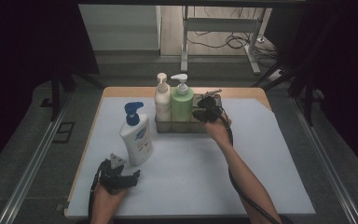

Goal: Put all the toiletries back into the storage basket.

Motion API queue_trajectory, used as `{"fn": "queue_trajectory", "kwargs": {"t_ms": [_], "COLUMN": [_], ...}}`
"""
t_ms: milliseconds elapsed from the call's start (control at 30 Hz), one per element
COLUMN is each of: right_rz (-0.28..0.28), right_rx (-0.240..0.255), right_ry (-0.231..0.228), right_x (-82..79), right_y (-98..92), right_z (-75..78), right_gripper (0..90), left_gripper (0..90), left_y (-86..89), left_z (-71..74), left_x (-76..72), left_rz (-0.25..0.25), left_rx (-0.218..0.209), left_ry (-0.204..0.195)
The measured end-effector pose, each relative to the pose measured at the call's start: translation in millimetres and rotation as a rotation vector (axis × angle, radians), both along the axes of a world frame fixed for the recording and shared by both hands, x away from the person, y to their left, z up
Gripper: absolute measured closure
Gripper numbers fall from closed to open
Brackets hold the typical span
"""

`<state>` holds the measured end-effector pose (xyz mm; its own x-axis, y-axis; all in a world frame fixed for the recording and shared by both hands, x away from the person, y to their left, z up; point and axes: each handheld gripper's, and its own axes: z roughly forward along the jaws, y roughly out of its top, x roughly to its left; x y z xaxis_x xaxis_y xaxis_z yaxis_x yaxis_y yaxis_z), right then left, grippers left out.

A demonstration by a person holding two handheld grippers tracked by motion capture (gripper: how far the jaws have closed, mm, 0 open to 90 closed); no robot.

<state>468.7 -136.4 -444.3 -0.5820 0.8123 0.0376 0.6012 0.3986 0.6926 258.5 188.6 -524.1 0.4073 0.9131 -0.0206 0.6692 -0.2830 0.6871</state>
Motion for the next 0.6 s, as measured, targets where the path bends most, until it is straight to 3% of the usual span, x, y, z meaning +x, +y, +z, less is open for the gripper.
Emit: {"fn": "queue_trajectory", "kwargs": {"t_ms": [333,600], "right_rz": [0.023,0.061], "right_rx": [-0.005,0.021], "right_ry": [-0.023,-0.032], "right_x": [-9.8,-22.2], "right_y": [-6.6,-8.9], "right_z": [9.0,18.8], "right_gripper": [71.4,56.5], "left_gripper": [14.1,14.1], "left_y": [0.1,0.1], "left_z": [0.0,0.1], "left_x": [0.0,0.2], "left_rz": [0.000,0.000], "left_rx": [-0.001,-0.001], "left_ry": [0.000,0.002]}}
